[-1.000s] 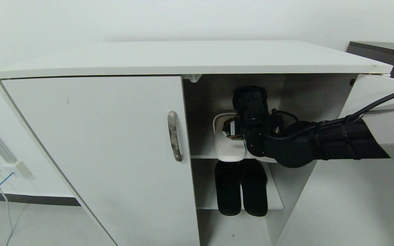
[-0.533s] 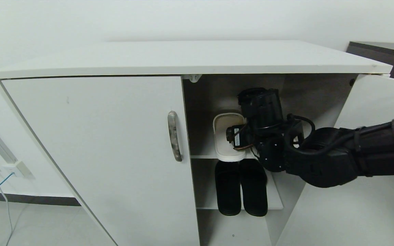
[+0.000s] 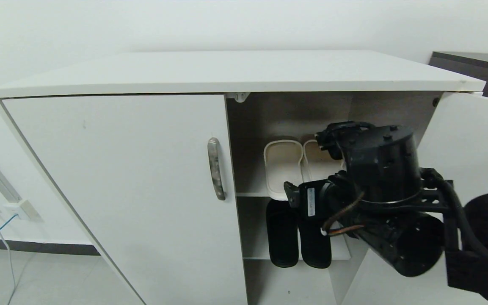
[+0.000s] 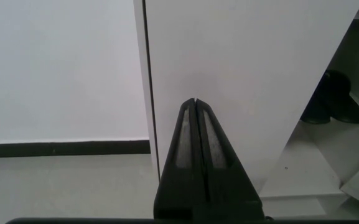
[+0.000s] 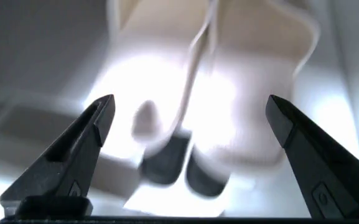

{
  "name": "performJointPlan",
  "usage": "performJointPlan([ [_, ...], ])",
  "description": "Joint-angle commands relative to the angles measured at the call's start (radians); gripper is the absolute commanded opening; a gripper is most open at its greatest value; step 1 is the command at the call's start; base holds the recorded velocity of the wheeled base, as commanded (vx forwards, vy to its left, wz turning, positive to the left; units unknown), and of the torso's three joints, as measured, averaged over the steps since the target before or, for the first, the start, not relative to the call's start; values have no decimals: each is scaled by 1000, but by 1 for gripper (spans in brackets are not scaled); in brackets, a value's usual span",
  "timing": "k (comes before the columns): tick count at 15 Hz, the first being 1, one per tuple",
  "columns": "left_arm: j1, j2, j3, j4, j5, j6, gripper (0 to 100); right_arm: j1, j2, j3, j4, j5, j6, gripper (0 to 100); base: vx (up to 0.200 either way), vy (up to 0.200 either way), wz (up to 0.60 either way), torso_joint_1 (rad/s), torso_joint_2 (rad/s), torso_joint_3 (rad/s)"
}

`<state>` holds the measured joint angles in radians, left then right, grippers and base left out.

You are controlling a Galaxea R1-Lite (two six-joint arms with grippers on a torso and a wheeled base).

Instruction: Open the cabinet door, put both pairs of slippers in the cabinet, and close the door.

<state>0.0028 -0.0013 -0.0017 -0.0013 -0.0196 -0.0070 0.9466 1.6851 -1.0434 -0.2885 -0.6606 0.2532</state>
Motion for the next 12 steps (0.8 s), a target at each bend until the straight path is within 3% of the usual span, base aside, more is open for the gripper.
performJointPlan([
  [1,0,1,0,0,0,-1,0,43,-101,86,-3,32,8,100,0,0,0,0,0,0],
  [7,0,1,0,0,0,1,0,67,-128,223,-175,79,-34,100,0,0,0,0,0,0],
  [8,0,1,0,0,0,-1,0,67,-120,226,-182,81,-34,0,0,0,0,0,0,0],
  [12,0,1,0,0,0,-1,0,67,-108,226,-182,82,-34,0,0,0,0,0,0,0],
])
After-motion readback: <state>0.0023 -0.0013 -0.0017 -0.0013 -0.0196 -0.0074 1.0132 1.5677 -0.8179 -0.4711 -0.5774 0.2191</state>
